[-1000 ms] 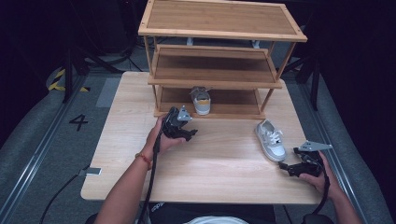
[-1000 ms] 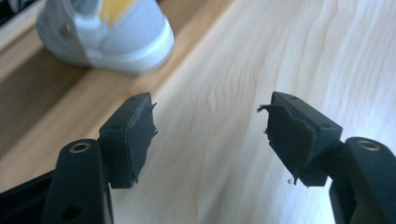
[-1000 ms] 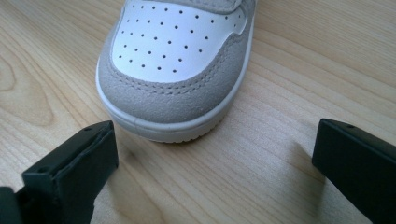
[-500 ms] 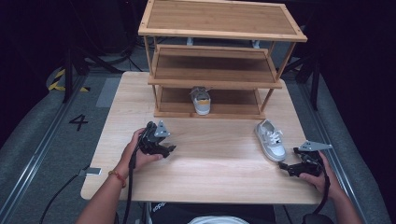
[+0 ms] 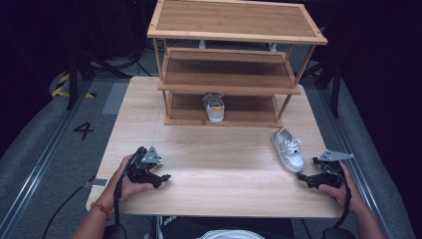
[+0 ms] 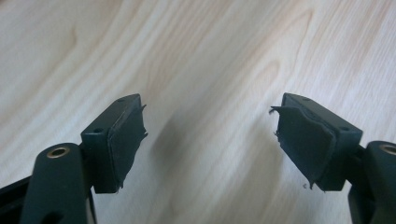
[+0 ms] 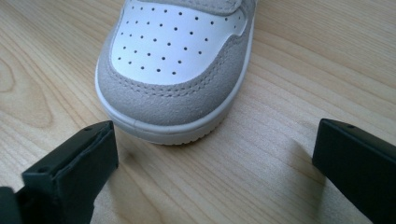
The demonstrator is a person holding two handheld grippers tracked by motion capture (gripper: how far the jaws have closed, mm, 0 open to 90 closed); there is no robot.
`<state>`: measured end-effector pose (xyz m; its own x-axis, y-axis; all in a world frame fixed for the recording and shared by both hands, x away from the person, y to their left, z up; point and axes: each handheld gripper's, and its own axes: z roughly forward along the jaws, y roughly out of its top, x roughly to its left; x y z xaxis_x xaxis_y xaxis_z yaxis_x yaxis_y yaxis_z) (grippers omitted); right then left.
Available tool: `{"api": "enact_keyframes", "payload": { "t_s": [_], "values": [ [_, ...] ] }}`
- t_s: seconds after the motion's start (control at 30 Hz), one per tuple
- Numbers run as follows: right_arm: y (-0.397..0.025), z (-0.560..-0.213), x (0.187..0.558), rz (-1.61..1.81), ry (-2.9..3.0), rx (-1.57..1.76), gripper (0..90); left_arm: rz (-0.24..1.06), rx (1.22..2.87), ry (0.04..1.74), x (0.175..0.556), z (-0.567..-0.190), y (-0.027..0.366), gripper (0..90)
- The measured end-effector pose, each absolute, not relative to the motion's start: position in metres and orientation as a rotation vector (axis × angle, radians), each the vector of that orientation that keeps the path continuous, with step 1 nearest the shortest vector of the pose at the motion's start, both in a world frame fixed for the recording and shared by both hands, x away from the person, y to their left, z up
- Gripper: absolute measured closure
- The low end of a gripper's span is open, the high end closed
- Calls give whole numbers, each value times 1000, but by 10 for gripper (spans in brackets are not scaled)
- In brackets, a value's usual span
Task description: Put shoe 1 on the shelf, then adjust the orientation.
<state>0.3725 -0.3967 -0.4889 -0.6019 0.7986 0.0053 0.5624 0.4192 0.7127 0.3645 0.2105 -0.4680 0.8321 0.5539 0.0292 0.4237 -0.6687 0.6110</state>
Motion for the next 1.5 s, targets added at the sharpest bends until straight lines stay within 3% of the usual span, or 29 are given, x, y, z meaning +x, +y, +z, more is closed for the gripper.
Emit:
{"api": "enact_keyframes", "payload": {
  "t_s": [0.27,0.43,0.5,0.83,1.13,1.5],
  "values": [
    [-397,-487,374,967,2368,1165,16,274,2307,775,357,-479,224,185],
    [-396,-484,374,971,2388,1168,92,279,2275,790,355,-482,224,160],
    [-393,-480,373,986,2418,1143,184,283,2275,787,355,-482,224,158],
    [-381,-437,377,1034,2320,1118,200,293,2272,797,354,-483,224,154],
    [-344,-403,402,1042,2348,989,363,288,2272,797,354,-483,224,153],
    [-311,-415,454,905,2478,1084,557,291,2274,791,354,-482,224,152]
  ]
}}
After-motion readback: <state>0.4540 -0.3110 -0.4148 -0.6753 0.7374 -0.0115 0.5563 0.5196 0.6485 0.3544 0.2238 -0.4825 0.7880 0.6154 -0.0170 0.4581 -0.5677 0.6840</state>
